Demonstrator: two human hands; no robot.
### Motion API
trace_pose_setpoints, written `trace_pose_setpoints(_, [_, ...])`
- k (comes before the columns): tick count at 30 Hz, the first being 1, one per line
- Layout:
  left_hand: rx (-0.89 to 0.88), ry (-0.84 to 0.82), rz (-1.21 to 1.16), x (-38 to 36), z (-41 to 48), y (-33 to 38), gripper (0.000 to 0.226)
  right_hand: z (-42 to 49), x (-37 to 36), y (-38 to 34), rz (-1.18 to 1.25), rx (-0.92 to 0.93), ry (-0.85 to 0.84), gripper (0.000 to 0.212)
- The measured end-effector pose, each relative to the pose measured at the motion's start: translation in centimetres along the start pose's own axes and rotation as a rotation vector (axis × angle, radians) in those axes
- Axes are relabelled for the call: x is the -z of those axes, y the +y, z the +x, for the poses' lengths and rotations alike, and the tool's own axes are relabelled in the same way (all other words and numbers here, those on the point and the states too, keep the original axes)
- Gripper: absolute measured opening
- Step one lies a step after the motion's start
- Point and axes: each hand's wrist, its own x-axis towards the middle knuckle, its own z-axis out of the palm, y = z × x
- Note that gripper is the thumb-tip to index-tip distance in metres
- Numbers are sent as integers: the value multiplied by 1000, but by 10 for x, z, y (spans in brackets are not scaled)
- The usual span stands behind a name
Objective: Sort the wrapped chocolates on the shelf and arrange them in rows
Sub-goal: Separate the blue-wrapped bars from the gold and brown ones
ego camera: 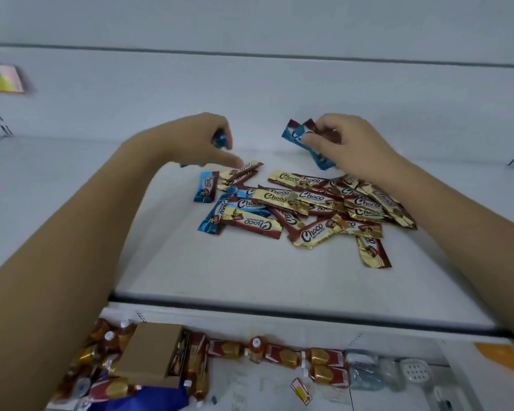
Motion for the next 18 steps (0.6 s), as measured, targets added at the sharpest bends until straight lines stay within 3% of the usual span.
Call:
trace_pose_setpoints(3, [144,-153,165,11,-8,-12,53,-14,3,-24,282,15,-204,11])
trace_pose_setpoints(5, [237,-228,227,9,-10,-14,63,-17,-1,-34,236,73,-394,6])
trace_pose_setpoints(7, [271,-250,234,7,-8,-17,68,-17,-5,-36,58,135,-469,7])
trace_pose_setpoints(12, [236,-216,131,7,-5,-18,59,-14,-4,-21,-125,129,-403,15])
trace_pose_setpoints(15, [152,-184,70,6,-7,-12,40,-10,-2,-9,-207,84,-320,12])
trace_pose_setpoints(18, [68,-103,-145,7,-10,-5,25,-6,1,4,-339,37,-240,21])
